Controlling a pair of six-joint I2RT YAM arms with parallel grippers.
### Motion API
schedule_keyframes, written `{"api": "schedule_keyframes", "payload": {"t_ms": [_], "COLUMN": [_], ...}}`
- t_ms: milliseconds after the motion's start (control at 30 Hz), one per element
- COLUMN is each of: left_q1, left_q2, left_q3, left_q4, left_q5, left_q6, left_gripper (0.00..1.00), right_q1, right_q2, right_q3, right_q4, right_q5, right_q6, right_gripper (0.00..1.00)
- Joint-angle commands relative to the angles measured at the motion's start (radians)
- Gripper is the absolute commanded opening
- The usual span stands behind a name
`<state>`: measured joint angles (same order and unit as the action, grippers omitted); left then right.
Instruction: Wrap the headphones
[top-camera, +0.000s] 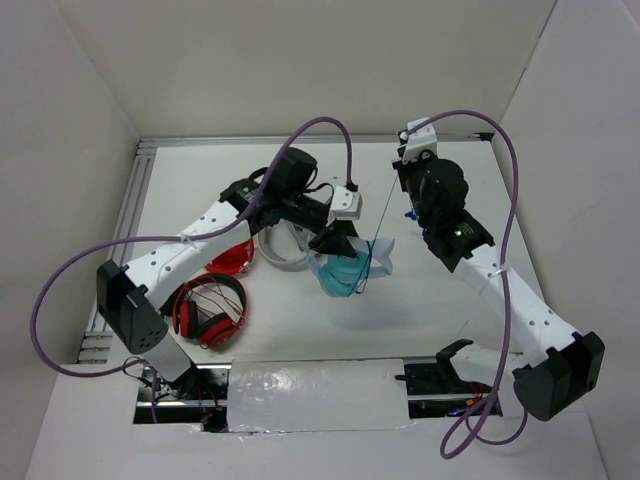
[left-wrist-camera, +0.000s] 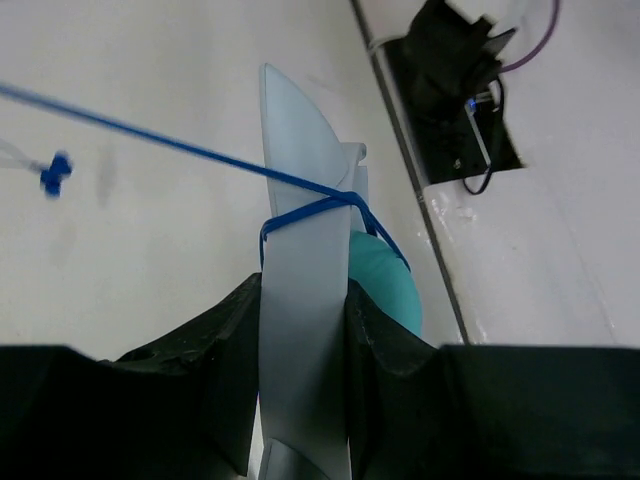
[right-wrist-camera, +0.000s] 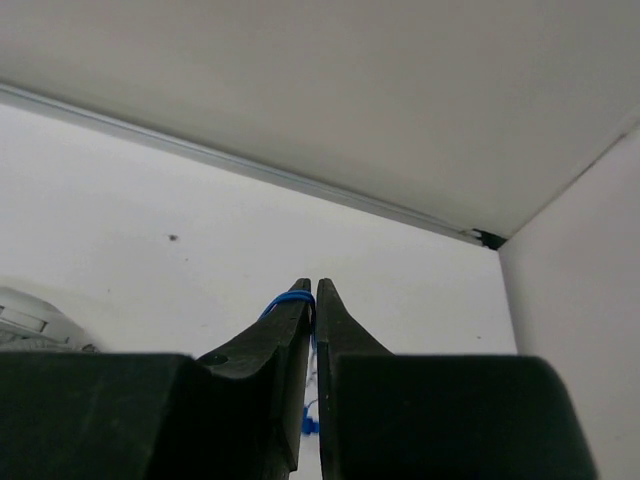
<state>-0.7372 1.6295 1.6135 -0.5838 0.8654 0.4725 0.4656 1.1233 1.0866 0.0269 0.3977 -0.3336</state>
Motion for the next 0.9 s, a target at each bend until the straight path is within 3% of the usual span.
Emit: {"api": "schedule_keyframes", "payload": {"t_ms": [0, 200, 267, 433, 567, 733, 867], "left_q1": [-0.03, -0.045, -0.045, -0.044, -0.039, -0.031, -0.03], "left_q2": [-0.112, -0.217, -0.258, -0.352, -0.402, -0.402, -0.407], "left_q3": [-0.006, -0.023, -0.029, -0.072, -0.092, -0.073, -0.032], "left_q4": [0.007, 0.042, 0.09, 0.258, 0.441, 0.527, 0.564], "left_q5": [0.198, 0.323, 0.319, 0.281, 0.112, -0.04, -0.104], "left_q6": [0.081, 0.091, 0.071, -0.04, -0.161, -0.276, -0.321], "left_gripper": [0.0, 0.0, 0.0, 0.0, 0.0, 0.0, 0.0], "right_q1": [-0.042, -0.053, -0.053, -0.056, -0.056, -0.054, -0.054], "right_q2": [0.048, 0.136, 0.153, 0.191, 0.208, 0.193, 0.23], "right_q3": [0.035, 0.003, -0.025, -0.117, -0.184, -0.309, -0.344], "right_q4": [0.071, 0.073, 0.091, 0.155, 0.205, 0.356, 0.419], "right_q5": [-0.158, -0.283, -0.295, -0.385, -0.509, -0.678, -0.726], "right_q6": [0.071, 0.131, 0.151, 0.243, 0.332, 0.453, 0.534], "right_gripper": [0.12, 0.07, 0.01, 0.01, 0.05, 0.08, 0.09]}}
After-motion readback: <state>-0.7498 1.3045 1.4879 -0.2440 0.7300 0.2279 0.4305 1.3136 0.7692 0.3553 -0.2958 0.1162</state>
